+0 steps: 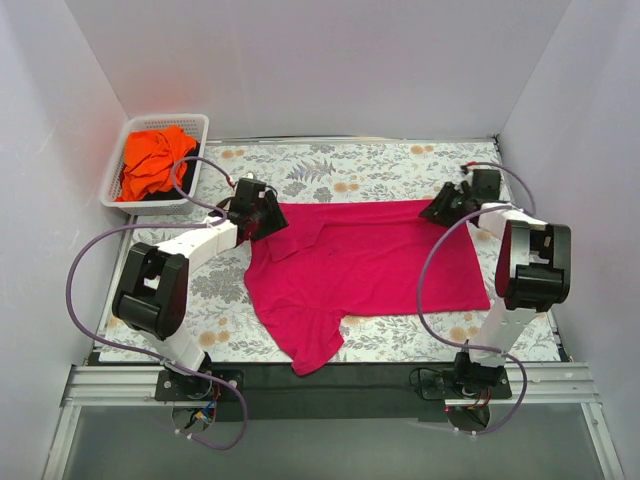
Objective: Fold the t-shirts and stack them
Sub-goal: Fold the tshirt
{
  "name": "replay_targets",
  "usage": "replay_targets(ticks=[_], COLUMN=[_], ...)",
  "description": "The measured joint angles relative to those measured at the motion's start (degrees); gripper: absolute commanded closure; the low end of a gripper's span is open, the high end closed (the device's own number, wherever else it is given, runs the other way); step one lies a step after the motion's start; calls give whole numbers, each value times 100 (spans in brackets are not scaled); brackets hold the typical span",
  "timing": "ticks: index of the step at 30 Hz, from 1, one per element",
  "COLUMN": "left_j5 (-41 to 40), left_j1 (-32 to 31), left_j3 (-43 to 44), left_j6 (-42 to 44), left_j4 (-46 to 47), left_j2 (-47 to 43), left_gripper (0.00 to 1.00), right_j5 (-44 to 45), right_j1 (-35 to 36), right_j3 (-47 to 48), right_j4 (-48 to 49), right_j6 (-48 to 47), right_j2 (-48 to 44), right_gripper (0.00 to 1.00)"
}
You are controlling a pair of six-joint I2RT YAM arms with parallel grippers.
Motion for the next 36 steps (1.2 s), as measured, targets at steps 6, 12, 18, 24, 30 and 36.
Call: replay_targets(ticks=[6, 12, 18, 24, 30, 36], left_j5=[-15, 22, 24, 22, 20, 17], left_j1=[184, 225, 225, 225, 225, 225], left_j3=[-293, -457, -549, -581, -595, -616], left_j6=[-50, -48, -44, -46, -46, -48], left_j4=[-44, -35, -4, 9, 57, 85], left_j2=[-2, -2, -2, 35, 160, 254], left_gripper=[48, 52, 58, 62, 66, 68], right_j5=[-564, -903, -966, -1032, -1069, -1110], right_j1=[1598, 2734, 3195, 3401, 3541, 3646], right_j3=[-179, 219, 468, 597, 774, 896], right_j4=[852, 1493, 1886, 2059, 2214, 2339], right_j6=[258, 275, 341, 413, 446, 527], right_j2=[-109, 407, 1056, 1408, 1668, 1930], right_gripper=[66, 65, 65, 65, 65, 69])
